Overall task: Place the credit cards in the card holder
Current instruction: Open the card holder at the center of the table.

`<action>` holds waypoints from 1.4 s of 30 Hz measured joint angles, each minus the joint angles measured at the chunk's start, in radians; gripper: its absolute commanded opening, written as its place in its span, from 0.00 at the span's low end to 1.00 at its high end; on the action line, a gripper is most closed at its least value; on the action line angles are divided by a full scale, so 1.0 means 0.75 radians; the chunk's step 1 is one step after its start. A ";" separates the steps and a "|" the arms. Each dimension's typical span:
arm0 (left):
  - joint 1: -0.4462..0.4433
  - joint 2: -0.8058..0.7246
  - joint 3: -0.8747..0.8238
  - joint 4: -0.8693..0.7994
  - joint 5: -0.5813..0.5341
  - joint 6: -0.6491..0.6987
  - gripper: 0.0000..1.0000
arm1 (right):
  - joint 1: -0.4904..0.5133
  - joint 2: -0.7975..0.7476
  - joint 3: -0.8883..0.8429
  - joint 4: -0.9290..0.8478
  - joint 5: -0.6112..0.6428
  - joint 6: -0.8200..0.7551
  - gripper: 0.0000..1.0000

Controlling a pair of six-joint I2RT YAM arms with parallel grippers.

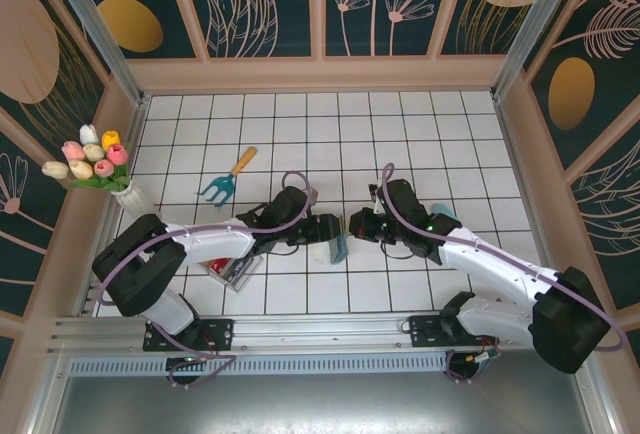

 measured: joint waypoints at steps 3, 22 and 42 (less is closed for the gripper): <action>0.000 0.005 0.000 -0.017 0.000 0.005 0.69 | -0.001 0.003 0.000 0.014 -0.016 0.001 0.06; 0.002 0.007 -0.013 -0.117 -0.086 0.058 0.06 | -0.060 0.075 -0.017 -0.155 0.227 0.037 0.18; 0.002 0.007 -0.064 0.011 -0.069 -0.036 0.01 | -0.019 0.048 0.121 0.026 0.070 0.071 0.35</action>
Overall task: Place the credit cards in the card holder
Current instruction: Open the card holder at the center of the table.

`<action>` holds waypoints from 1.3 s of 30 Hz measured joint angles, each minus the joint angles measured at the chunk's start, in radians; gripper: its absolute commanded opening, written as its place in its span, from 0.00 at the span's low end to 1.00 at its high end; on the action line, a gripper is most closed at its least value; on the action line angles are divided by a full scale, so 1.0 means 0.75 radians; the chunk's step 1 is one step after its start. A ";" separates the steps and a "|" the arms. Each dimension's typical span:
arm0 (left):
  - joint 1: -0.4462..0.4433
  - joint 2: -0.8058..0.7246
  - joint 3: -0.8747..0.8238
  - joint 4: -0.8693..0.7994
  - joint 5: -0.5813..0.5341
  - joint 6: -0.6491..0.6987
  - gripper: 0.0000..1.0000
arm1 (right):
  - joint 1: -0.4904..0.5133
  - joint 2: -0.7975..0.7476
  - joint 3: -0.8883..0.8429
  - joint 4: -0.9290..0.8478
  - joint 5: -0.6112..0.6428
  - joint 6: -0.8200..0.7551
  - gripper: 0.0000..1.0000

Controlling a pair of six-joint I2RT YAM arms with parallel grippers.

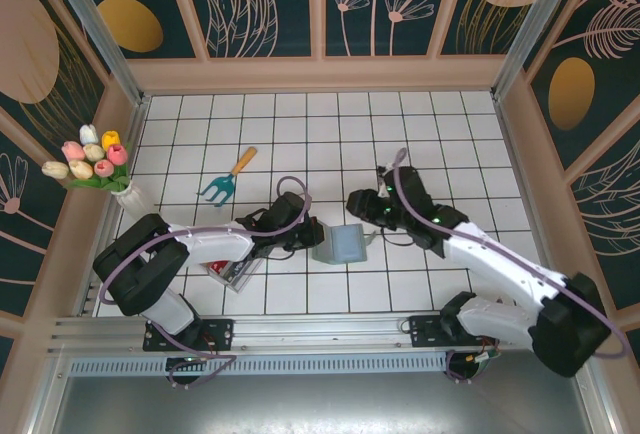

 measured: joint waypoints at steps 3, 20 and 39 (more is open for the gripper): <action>0.000 0.000 -0.009 0.013 -0.001 -0.010 0.02 | 0.083 0.173 0.043 -0.015 -0.005 0.000 0.35; 0.000 -0.040 -0.067 0.022 -0.039 -0.038 0.42 | 0.216 0.573 0.088 -0.065 0.156 -0.037 0.49; 0.002 -1.169 -0.062 -1.026 -0.986 -0.316 0.68 | 0.602 0.942 0.458 -0.471 0.859 0.071 0.76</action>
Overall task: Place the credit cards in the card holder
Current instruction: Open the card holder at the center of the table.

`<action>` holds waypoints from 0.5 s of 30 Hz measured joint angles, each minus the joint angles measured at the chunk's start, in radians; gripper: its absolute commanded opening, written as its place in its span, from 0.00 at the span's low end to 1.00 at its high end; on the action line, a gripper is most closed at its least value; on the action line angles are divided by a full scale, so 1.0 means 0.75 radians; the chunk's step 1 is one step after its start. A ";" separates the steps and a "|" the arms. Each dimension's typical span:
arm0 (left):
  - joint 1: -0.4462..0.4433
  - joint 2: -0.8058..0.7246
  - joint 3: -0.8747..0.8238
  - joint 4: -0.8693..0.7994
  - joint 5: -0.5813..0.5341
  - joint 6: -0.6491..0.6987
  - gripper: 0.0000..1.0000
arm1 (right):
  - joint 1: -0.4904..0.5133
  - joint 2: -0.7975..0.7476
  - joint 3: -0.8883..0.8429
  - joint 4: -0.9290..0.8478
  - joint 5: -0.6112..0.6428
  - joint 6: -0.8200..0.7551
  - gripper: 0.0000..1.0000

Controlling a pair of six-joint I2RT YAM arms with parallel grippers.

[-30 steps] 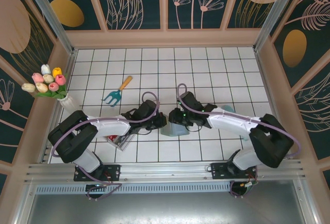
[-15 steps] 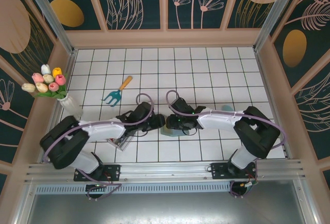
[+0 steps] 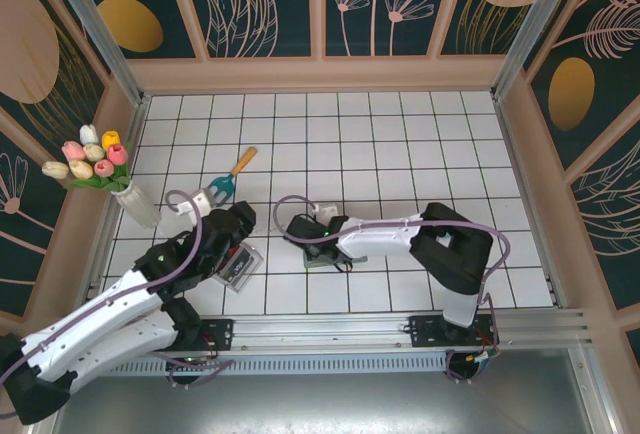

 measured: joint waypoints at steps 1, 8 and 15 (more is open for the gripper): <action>0.000 -0.019 0.000 -0.041 -0.024 -0.008 0.69 | 0.011 0.013 0.016 -0.023 0.024 0.014 0.76; 0.000 -0.076 0.001 -0.238 -0.122 -0.055 0.72 | 0.010 0.008 0.082 -0.137 0.054 0.034 0.82; 0.000 -0.111 0.013 -0.439 -0.148 -0.191 0.80 | -0.116 -0.140 0.108 -0.079 -0.142 -0.133 0.84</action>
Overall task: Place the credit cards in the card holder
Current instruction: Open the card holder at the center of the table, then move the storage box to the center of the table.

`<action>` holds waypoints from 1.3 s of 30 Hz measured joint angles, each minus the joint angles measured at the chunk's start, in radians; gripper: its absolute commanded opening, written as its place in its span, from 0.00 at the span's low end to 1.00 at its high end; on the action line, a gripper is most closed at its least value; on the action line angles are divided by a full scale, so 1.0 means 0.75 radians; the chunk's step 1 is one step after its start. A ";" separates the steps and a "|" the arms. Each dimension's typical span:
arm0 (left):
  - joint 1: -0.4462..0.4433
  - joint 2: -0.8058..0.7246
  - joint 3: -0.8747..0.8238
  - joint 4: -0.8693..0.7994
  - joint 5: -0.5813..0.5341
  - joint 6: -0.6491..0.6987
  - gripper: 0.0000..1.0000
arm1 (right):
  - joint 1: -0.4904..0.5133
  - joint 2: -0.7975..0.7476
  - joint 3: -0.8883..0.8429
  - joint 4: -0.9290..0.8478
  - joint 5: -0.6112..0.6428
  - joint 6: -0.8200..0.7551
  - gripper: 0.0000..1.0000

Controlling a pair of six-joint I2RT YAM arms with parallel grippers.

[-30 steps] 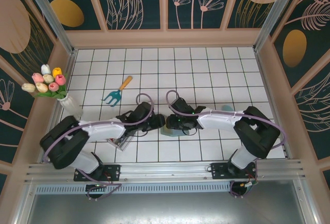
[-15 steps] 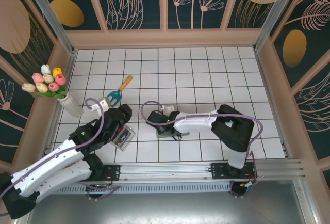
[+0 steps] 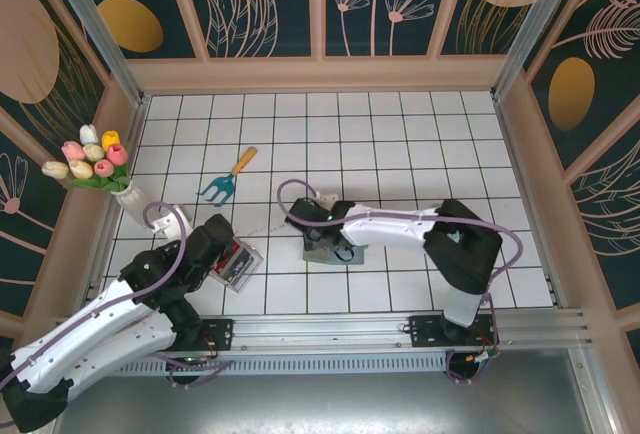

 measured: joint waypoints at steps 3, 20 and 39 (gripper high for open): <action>0.000 -0.036 0.000 -0.085 -0.004 -0.082 0.87 | -0.054 -0.077 0.015 0.099 -0.102 -0.052 0.82; 0.000 -0.120 -0.231 -0.083 0.279 -0.273 0.91 | -0.114 0.018 0.129 0.311 -0.461 -0.207 0.79; 0.002 0.220 -0.454 0.787 0.432 -0.013 0.99 | -0.454 -0.214 -0.139 0.407 -0.575 -0.207 0.80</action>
